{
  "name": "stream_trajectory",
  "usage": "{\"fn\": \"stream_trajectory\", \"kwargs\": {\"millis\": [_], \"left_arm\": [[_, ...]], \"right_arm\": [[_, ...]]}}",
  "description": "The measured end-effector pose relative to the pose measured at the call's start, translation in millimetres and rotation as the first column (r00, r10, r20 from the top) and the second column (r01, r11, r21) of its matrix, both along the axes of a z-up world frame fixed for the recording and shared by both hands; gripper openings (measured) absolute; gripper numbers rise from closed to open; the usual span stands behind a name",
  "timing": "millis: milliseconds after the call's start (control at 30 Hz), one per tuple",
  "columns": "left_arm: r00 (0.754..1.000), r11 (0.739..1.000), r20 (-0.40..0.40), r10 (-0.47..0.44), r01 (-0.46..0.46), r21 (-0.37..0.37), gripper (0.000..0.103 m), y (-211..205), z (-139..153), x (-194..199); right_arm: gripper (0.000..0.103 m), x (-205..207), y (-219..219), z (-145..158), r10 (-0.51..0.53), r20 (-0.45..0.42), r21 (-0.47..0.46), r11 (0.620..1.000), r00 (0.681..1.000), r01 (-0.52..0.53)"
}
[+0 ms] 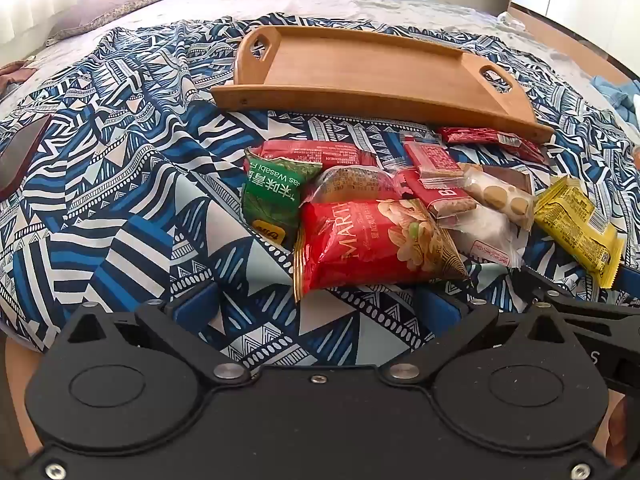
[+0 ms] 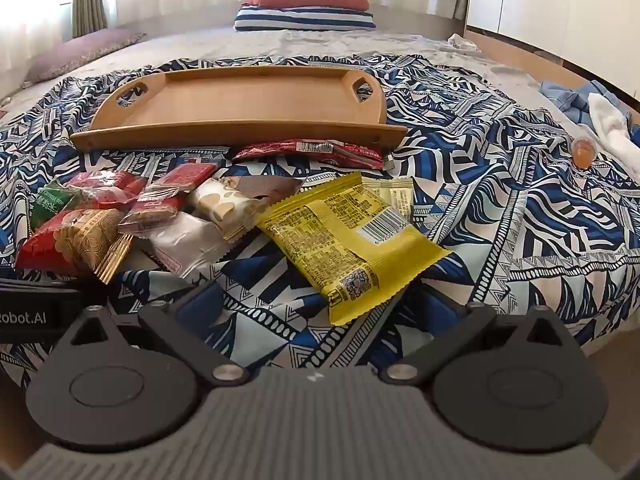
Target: Organize snacks
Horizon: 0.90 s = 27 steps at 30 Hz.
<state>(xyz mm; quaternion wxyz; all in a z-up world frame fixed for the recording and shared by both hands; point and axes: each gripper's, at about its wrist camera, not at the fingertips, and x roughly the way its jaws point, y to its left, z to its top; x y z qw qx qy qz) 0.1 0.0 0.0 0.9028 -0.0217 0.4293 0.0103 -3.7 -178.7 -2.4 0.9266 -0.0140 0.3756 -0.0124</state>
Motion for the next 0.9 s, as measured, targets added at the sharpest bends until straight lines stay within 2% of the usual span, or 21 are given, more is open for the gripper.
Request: {"fn": "stream_trajectory", "kwargs": {"millis": [900], "left_arm": [[1.000, 1.000, 0.003, 0.000, 0.000, 0.001, 0.103, -0.1, 0.0, -0.1]], "right_arm": [[0.103, -0.8, 0.5, -0.1, 0.001, 0.009, -0.004, 1.000, 1.000, -0.001]]}}
